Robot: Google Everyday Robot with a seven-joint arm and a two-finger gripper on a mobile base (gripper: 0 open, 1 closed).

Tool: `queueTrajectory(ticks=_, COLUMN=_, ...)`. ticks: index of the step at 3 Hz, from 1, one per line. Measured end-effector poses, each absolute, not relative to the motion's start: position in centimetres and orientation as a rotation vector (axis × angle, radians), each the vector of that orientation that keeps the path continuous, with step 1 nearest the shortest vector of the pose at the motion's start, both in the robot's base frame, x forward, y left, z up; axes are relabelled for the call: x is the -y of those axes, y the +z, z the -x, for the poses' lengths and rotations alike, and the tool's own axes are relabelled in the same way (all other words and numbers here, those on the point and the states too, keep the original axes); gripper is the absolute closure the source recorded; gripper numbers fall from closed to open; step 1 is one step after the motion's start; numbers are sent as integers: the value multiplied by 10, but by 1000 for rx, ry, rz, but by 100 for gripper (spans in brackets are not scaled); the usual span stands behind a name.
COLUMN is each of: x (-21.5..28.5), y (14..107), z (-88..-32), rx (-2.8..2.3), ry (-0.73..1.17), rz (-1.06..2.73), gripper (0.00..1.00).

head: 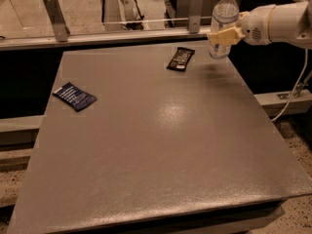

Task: Move blue plastic bottle near rxbar chocolate

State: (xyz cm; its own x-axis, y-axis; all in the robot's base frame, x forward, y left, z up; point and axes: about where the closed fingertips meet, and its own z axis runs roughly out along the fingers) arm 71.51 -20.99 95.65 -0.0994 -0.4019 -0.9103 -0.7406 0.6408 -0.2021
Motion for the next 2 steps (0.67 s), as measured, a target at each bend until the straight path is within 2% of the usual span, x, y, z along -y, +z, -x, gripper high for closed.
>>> queueTrajectory(ticks=2, x=215, y=927, z=-745, rx=-1745, ry=431, rz=823, gripper=100)
